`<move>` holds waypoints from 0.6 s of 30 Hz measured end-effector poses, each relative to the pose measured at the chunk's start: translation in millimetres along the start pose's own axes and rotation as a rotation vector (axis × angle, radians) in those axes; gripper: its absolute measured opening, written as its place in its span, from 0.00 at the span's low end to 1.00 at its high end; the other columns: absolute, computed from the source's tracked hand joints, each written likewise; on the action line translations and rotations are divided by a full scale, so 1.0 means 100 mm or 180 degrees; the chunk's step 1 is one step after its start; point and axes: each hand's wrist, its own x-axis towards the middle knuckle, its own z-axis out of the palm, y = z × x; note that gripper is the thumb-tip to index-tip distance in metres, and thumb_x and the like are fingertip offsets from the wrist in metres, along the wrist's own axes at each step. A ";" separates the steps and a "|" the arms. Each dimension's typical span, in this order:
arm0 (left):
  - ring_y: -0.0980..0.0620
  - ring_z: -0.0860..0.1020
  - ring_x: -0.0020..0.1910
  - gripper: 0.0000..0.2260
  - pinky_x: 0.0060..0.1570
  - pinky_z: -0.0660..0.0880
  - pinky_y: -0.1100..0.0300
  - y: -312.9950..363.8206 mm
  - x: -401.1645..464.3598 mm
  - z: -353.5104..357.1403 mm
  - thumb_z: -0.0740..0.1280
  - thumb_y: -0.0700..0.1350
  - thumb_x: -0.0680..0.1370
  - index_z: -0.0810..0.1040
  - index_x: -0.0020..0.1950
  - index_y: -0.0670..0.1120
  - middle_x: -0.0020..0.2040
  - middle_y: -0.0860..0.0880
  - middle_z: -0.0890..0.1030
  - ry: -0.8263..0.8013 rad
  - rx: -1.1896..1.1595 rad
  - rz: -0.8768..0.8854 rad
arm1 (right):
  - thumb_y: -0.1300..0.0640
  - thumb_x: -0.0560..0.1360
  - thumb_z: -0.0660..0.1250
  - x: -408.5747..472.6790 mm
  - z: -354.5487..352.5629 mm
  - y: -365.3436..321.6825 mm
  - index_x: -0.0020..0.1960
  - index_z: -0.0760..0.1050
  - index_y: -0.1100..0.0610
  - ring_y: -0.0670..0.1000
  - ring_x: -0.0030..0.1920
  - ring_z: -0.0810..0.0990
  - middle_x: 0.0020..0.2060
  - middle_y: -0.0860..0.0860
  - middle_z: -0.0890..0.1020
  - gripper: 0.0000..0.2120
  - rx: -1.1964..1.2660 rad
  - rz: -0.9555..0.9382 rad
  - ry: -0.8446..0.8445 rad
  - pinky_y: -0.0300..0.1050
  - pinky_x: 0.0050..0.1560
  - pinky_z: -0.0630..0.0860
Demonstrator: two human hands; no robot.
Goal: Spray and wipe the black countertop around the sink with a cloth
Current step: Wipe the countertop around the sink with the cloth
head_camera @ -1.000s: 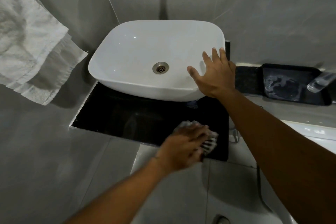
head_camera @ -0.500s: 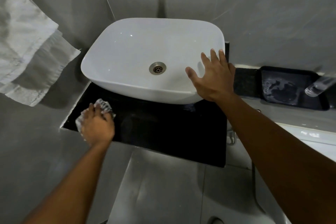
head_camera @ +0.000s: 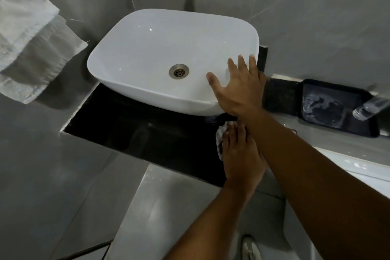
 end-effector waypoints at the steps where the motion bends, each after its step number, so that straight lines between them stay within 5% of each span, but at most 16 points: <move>1: 0.43 0.58 0.76 0.22 0.76 0.53 0.49 -0.08 0.03 -0.03 0.57 0.51 0.80 0.68 0.73 0.44 0.75 0.43 0.66 -0.0054 0.0037 0.0283 | 0.27 0.74 0.46 0.00 -0.01 0.01 0.79 0.55 0.52 0.56 0.79 0.44 0.80 0.54 0.54 0.42 0.0066 -0.0058 -0.0043 0.61 0.75 0.45; 4: 0.46 0.65 0.74 0.19 0.73 0.60 0.51 -0.44 0.10 -0.19 0.58 0.52 0.80 0.73 0.69 0.46 0.72 0.46 0.72 -0.0176 0.0049 0.1120 | 0.29 0.75 0.50 -0.13 -0.06 0.14 0.79 0.51 0.51 0.54 0.79 0.42 0.80 0.52 0.47 0.41 0.0790 -0.0379 0.0020 0.61 0.74 0.44; 7: 0.49 0.64 0.75 0.21 0.73 0.61 0.53 -0.83 0.11 -0.35 0.62 0.53 0.79 0.71 0.71 0.49 0.73 0.48 0.71 -0.0167 -0.0011 0.1325 | 0.36 0.77 0.57 -0.55 -0.02 0.53 0.79 0.51 0.55 0.54 0.79 0.45 0.80 0.54 0.47 0.38 0.1372 -0.0696 0.0347 0.56 0.74 0.47; 12: 0.52 0.62 0.75 0.23 0.72 0.63 0.49 -0.98 0.00 -0.37 0.62 0.54 0.79 0.68 0.73 0.49 0.75 0.49 0.68 0.0431 -0.0180 0.0311 | 0.46 0.76 0.68 -1.17 0.32 1.04 0.74 0.65 0.62 0.54 0.76 0.62 0.76 0.55 0.62 0.33 0.1405 -0.1218 -0.0251 0.58 0.70 0.67; 15: 0.51 0.67 0.72 0.19 0.68 0.69 0.47 -0.80 -0.04 -0.31 0.67 0.52 0.78 0.70 0.68 0.48 0.73 0.49 0.70 0.0710 -0.0818 -0.0423 | 0.44 0.77 0.65 -1.15 0.42 0.96 0.74 0.67 0.58 0.50 0.76 0.61 0.77 0.51 0.63 0.30 0.1187 -0.1632 -0.0620 0.52 0.70 0.68; 18: 0.56 0.65 0.72 0.17 0.68 0.69 0.53 -0.77 -0.07 -0.39 0.66 0.49 0.79 0.71 0.67 0.51 0.74 0.52 0.67 0.0680 -0.1017 -0.0500 | 0.43 0.80 0.58 -1.02 0.43 0.87 0.76 0.63 0.53 0.47 0.77 0.57 0.78 0.49 0.60 0.28 0.0939 -0.2016 -0.0976 0.48 0.72 0.62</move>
